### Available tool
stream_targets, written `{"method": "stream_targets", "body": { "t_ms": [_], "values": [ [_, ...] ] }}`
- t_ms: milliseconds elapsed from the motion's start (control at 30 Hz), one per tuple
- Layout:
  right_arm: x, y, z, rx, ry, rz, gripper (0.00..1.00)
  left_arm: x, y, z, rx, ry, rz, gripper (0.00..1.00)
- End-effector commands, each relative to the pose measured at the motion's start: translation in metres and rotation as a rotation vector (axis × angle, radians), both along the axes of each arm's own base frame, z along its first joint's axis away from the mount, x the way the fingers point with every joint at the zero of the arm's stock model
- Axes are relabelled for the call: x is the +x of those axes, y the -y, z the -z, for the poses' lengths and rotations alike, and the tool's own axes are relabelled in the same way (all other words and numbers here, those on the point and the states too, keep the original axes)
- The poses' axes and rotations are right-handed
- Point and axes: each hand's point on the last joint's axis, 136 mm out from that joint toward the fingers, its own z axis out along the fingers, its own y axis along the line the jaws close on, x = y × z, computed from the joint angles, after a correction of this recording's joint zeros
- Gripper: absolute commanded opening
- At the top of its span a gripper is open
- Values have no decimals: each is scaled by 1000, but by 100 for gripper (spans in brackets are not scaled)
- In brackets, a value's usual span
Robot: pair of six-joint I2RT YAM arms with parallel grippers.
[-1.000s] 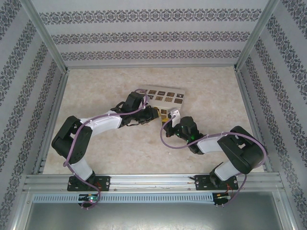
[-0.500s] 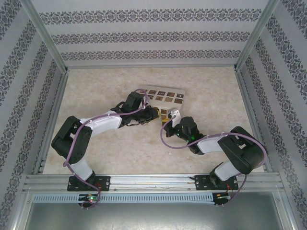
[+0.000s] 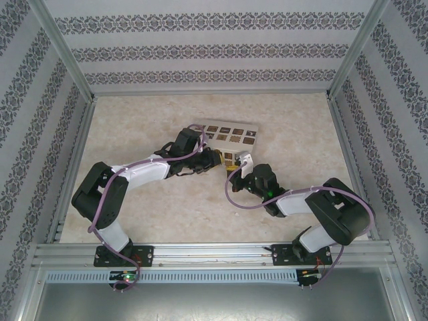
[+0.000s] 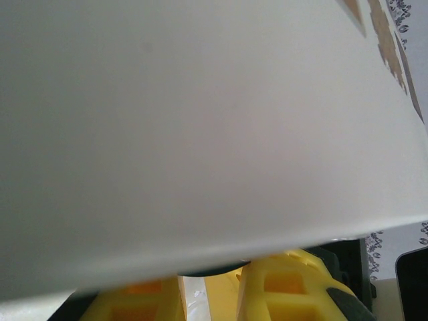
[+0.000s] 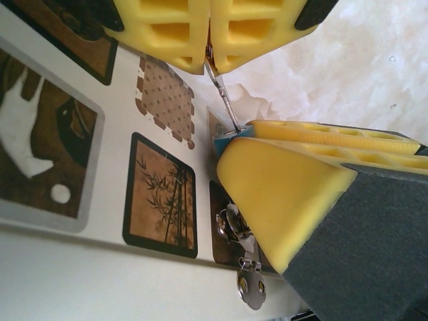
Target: Unlock the padlock with the key
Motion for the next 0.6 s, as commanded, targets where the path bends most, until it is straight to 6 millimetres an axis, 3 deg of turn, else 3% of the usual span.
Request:
{"method": "stream_targets", "body": {
  "t_ms": [0, 367, 567],
  "values": [
    [3, -7, -17, 60, 40, -16, 0, -9, 15, -31, -81, 26, 57, 16],
    [15, -16, -37, 121, 98, -17, 0, -17, 16, -36, -84, 12, 91, 16],
    [14, -11, -35, 122, 96, -7, 0, -18, 13, -36, -78, 12, 88, 16]
  ]
}}
